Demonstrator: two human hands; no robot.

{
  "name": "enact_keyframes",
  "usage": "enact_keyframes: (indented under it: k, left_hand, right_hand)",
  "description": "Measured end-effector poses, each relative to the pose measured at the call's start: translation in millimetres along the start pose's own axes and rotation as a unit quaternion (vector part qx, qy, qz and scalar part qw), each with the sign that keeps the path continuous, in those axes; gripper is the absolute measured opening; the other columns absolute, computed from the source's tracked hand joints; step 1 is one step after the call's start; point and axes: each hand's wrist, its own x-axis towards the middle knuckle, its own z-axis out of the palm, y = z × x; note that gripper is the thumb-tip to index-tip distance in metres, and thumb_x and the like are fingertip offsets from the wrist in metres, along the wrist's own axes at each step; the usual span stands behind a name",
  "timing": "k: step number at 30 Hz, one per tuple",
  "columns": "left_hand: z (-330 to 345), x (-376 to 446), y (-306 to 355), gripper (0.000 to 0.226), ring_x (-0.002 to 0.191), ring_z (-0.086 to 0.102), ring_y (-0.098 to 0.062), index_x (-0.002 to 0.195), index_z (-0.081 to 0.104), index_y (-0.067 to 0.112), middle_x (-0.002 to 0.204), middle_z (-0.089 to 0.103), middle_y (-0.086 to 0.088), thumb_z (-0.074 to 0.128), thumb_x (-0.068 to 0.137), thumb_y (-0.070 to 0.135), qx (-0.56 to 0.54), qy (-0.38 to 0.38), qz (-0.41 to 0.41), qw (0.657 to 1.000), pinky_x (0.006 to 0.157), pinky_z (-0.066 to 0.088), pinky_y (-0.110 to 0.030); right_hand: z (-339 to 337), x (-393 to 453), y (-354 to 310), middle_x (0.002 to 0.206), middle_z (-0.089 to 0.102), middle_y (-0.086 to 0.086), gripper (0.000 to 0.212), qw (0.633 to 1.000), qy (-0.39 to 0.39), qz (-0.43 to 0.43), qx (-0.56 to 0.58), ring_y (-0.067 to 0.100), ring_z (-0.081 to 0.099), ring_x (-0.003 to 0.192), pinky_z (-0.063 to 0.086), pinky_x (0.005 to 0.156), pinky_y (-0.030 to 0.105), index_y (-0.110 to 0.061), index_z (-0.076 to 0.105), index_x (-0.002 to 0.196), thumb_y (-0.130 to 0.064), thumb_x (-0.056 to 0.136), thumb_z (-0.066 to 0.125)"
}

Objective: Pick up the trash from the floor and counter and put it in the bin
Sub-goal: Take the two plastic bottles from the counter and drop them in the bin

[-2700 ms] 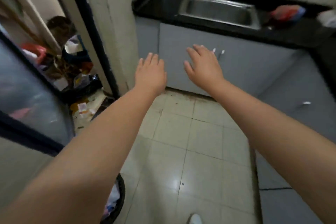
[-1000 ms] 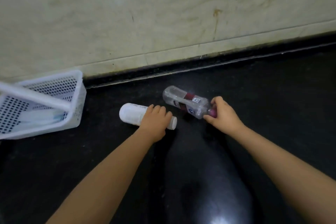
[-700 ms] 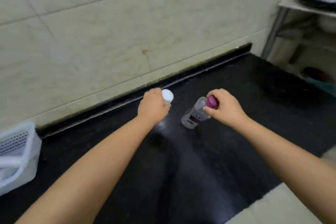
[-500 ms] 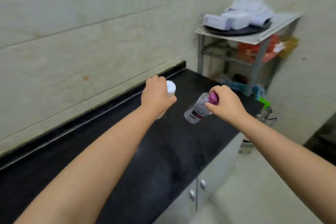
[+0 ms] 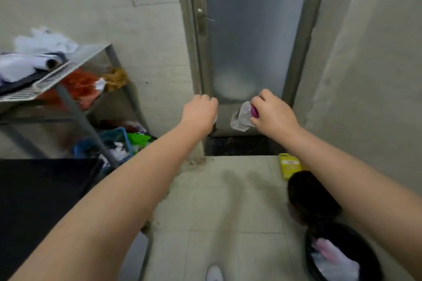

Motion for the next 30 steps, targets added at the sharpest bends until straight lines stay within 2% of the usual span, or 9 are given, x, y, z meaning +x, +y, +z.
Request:
enact_keyframes:
  k: [4,8,13,17,20,23,25,30]
  left_hand:
    - [45,103,108,0.038,0.124,0.043,-0.031,0.127,0.044,0.004,0.133,0.045,-0.015,0.052,0.09,0.001,-0.004,-0.023,0.112,0.993,0.091,0.048,-0.04]
    - [115,214,206,0.044,0.125,0.043,-0.03,0.129,0.041,0.005,0.134,0.044,-0.014,0.056,0.088,0.003,-0.016,-0.075,0.225,0.971,0.091,0.049,-0.039]
    - [221,324,316,0.048,0.126,0.043,-0.03,0.133,0.037,0.007,0.136,0.042,-0.015,0.057,0.09,0.015,-0.049,-0.188,0.334,0.922,0.094,0.046,-0.039]
    - [316,359,381,0.051,0.124,0.044,-0.029,0.133,0.037,0.008,0.136,0.041,-0.013,0.06,0.089,0.021,-0.085,-0.281,0.347,0.891,0.092,0.047,-0.037]
    - [409,368,422,0.055,0.125,0.042,-0.028,0.137,0.033,0.009,0.14,0.037,-0.012,0.058,0.09,0.022,-0.079,-0.34,0.355,0.867,0.093,0.046,-0.035]
    - [504,365,450,0.057,0.124,0.043,-0.027,0.139,0.029,0.007,0.138,0.037,-0.013,0.056,0.091,0.023,-0.073,-0.369,0.355,0.856,0.094,0.046,-0.034]
    - [562,359,461,0.059,0.124,0.042,-0.027,0.141,0.027,0.006,0.138,0.036,-0.013,0.054,0.092,0.024,-0.065,-0.384,0.357,0.849,0.094,0.046,-0.033]
    - [674,331,479,0.049,0.12,0.044,-0.029,0.138,0.031,0.005,0.137,0.038,-0.015,0.049,0.095,0.022,-0.075,-0.403,0.354,0.841,0.092,0.047,-0.033]
  right_hand:
    - [33,15,125,0.111,0.053,0.023,0.021,0.992,-0.036,0.105,-0.055,0.036,0.052,0.103,0.045,0.073,0.042,0.005,0.057,0.102,-0.009,0.088,0.051]
    - [92,32,251,0.113,0.053,0.025,0.022,0.964,-0.091,0.244,-0.048,0.039,0.054,0.103,0.047,0.078,0.044,0.005,0.057,0.102,-0.011,0.087,0.053]
    - [178,30,382,0.12,0.047,0.023,0.026,0.876,-0.163,0.453,0.003,0.039,0.056,0.099,0.047,0.082,0.042,0.005,0.053,0.107,-0.015,0.091,0.053]
    - [257,2,447,0.119,0.045,0.027,0.025,0.795,-0.188,0.573,0.065,0.04,0.055,0.094,0.045,0.08,0.04,0.008,0.05,0.106,-0.009,0.088,0.056]
    - [336,-31,485,0.124,0.045,0.026,0.027,0.752,-0.223,0.613,0.094,0.034,0.052,0.093,0.038,0.076,0.033,0.006,0.047,0.112,-0.007,0.09,0.053]
    - [420,-62,514,0.129,0.043,0.024,0.035,0.708,-0.269,0.641,0.124,0.038,0.05,0.111,0.044,0.092,0.036,0.004,0.042,0.12,-0.007,0.089,0.052]
    - [474,-84,531,0.129,0.044,0.025,0.036,0.697,-0.273,0.65,0.129,0.038,0.048,0.116,0.043,0.097,0.038,0.004,0.043,0.121,-0.006,0.088,0.052]
    - [580,-135,557,0.127,0.046,0.023,0.036,0.678,-0.289,0.661,0.138,0.036,0.05,0.113,0.044,0.097,0.036,0.003,0.043,0.12,-0.008,0.087,0.056]
